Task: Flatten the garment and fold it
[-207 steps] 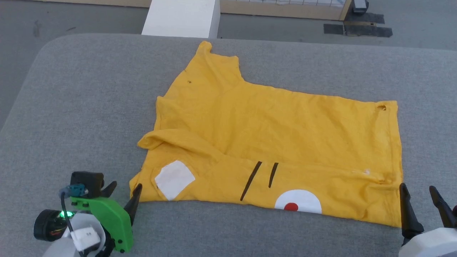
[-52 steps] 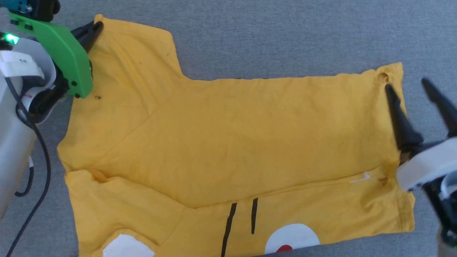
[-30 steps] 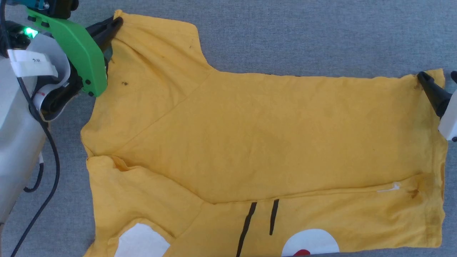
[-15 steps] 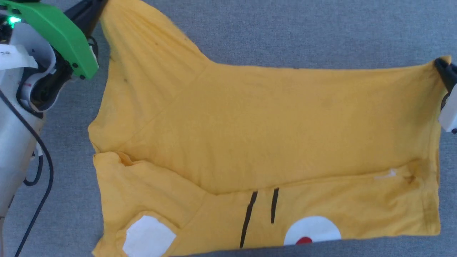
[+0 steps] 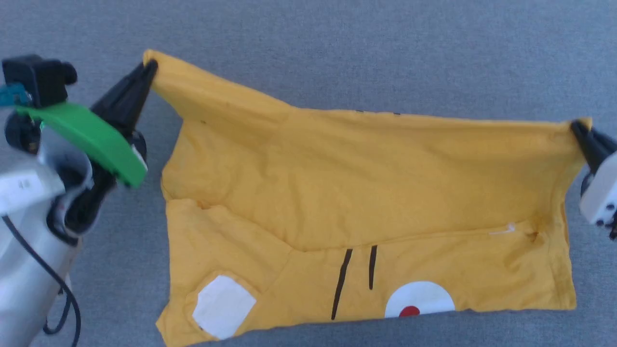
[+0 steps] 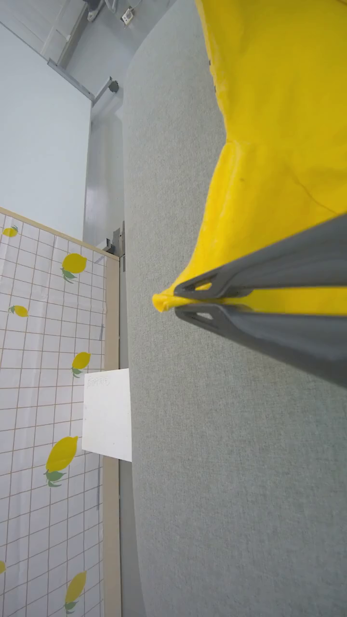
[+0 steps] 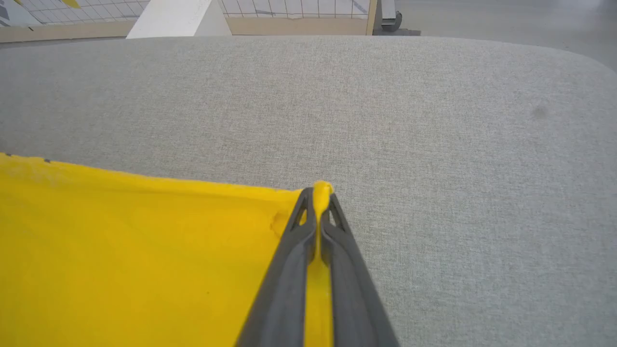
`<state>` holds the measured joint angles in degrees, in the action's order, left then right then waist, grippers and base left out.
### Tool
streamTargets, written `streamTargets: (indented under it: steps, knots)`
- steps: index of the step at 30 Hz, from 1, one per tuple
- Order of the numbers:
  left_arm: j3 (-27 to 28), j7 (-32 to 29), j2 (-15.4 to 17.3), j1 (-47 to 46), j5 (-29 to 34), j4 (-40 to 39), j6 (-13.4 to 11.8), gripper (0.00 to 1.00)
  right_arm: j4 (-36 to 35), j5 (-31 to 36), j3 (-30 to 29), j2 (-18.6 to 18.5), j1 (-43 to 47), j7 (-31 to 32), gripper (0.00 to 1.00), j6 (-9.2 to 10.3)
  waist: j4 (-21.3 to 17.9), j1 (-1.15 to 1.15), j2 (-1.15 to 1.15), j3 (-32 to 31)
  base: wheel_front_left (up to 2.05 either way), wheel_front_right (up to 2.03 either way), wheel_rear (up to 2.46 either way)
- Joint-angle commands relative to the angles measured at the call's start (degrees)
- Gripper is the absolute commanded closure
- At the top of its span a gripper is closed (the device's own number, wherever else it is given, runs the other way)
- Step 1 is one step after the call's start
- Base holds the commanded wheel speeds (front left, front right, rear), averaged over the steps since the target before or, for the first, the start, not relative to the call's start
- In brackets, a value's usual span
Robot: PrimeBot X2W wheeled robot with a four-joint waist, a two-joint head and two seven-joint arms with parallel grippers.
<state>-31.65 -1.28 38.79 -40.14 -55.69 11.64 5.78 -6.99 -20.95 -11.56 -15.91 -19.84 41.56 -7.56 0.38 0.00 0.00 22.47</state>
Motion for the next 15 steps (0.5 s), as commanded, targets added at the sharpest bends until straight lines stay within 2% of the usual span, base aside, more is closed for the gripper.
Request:
streamTargets:
  steps: [1,6,10,15]
  knots:
    - [0.4,1.2,0.9,2.9,-0.5,-1.9,-0.8,1.00,-0.8,-1.0,-0.5,0.2,2.5,-1.0,1.00,0.08,2.2,0.00,0.00,-5.9,0.00,0.00,0.00]
    - [1.2,3.7,3.1,12.8,-2.3,-10.1,-3.9,1.00,-3.9,-3.2,-2.2,1.5,10.9,-3.0,1.00,0.08,3.2,0.00,0.00,-9.3,0.00,0.00,0.00]
    - [1.1,5.0,4.9,21.6,-2.9,-15.8,-7.8,1.00,-6.2,-4.8,-3.5,3.7,17.6,-4.2,1.00,0.08,3.5,0.00,0.00,-10.7,0.00,0.00,0.00]
    - [-0.5,4.9,5.8,30.1,-4.6,-18.7,-10.4,1.00,-6.9,-6.3,-4.2,5.9,23.6,-5.2,1.00,0.08,3.6,0.00,0.00,-11.2,0.00,0.00,0.00]
